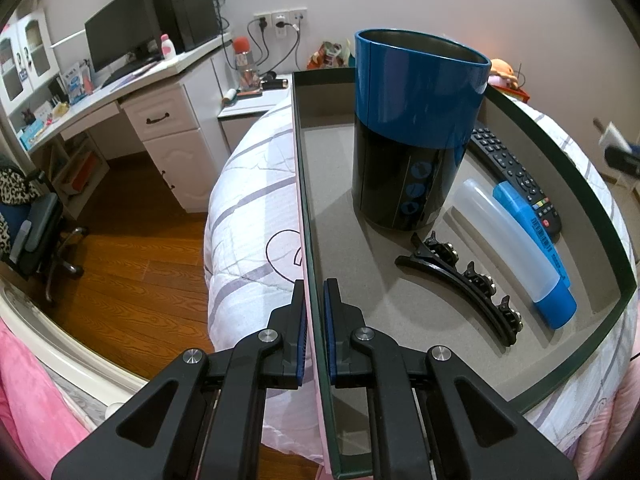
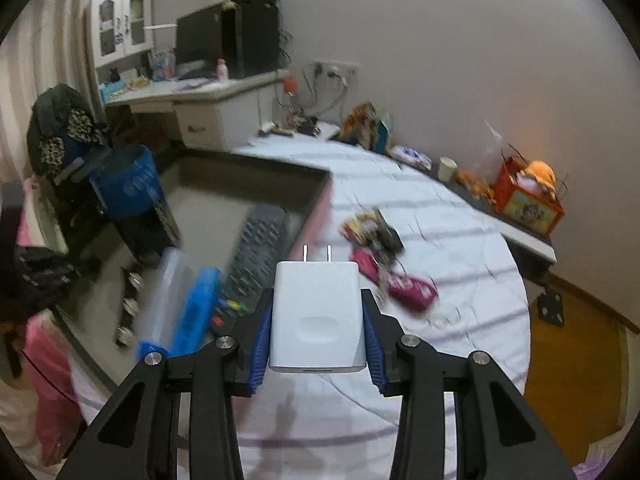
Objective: Organize rigid objects
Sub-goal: 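Carry the charger plug into the box and release it beside the remote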
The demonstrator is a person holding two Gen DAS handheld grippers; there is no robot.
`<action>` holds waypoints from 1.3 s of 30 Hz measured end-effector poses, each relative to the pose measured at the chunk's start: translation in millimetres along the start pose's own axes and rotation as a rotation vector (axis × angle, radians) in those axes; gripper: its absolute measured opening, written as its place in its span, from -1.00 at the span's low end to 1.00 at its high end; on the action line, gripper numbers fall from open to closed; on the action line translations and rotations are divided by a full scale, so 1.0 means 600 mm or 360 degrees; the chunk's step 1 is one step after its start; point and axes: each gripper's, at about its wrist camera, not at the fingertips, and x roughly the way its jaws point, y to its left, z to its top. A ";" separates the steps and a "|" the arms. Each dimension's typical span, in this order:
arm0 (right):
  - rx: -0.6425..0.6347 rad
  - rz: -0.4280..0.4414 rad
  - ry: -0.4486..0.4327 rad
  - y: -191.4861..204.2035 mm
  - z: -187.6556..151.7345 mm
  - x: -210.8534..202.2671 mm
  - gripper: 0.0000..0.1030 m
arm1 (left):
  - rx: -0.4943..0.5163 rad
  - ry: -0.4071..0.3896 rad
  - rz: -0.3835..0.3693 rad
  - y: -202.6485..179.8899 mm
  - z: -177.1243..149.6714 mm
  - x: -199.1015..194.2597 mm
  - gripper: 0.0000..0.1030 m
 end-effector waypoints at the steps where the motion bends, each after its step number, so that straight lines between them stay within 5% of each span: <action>1: -0.0014 0.0018 0.0000 0.007 0.007 0.001 -0.20 | 0.0000 0.0000 0.0001 0.000 0.000 -0.002 -0.89; 16: -0.0261 0.0158 0.0182 0.139 0.081 0.113 -0.20 | -0.0004 -0.0003 -0.0015 0.000 0.002 -0.002 -0.83; 29: -0.0300 0.0195 0.0418 0.163 0.090 0.204 -0.20 | 0.0007 -0.0002 -0.0015 -0.001 0.004 -0.002 -0.83; 36: -0.0295 0.0157 0.0385 0.161 0.104 0.209 -0.18 | 0.0008 -0.0002 -0.0014 0.000 0.003 -0.002 -0.84; 39: -0.0291 0.0120 0.0318 0.155 0.107 0.198 0.07 | 0.0009 -0.0001 -0.0010 0.000 0.002 -0.001 -0.85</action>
